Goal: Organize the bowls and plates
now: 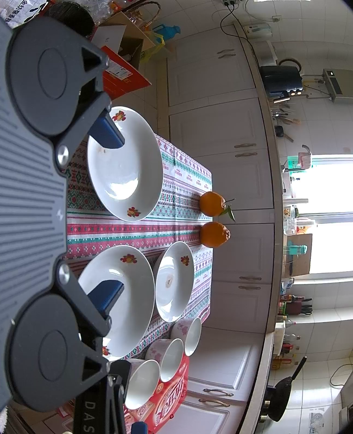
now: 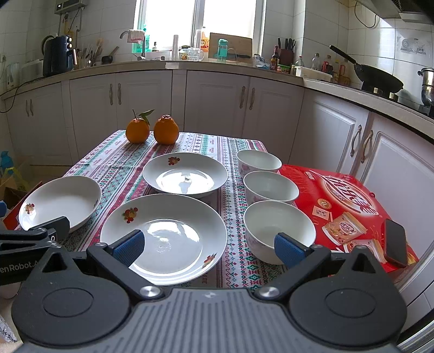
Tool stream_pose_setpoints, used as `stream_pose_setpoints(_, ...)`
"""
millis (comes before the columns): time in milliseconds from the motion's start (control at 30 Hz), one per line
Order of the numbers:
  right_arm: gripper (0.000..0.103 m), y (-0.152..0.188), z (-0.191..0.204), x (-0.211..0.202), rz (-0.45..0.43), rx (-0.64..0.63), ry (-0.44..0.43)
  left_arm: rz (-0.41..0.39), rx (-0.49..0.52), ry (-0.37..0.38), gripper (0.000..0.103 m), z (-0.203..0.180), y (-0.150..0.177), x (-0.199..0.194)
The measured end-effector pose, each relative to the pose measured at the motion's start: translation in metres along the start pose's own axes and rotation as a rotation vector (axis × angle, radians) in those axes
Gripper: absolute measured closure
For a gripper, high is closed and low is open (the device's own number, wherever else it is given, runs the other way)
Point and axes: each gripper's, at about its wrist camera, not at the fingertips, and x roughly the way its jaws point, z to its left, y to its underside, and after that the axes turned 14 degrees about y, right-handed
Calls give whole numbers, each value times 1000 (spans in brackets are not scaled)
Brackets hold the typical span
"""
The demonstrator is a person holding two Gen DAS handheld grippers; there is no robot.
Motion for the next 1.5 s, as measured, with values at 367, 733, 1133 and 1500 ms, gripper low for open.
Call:
stream_pose_setpoints(367,0,-1,0,-1,0,0,0,0,0,-1,1,1,-1,-1)
stream_pose_setpoints(733,0,1,-1,1,3,6,3,1,1,-1,1,1,-3,-3)
stream_pose_setpoints(1133,0,1,-1,1,2,7,4,-3,3,-4,1,0,-2,-1)
stream_pose_setpoints(1500,0,1,0,0,-1,4,9,-2,3,-4,1,0,-1,-1)
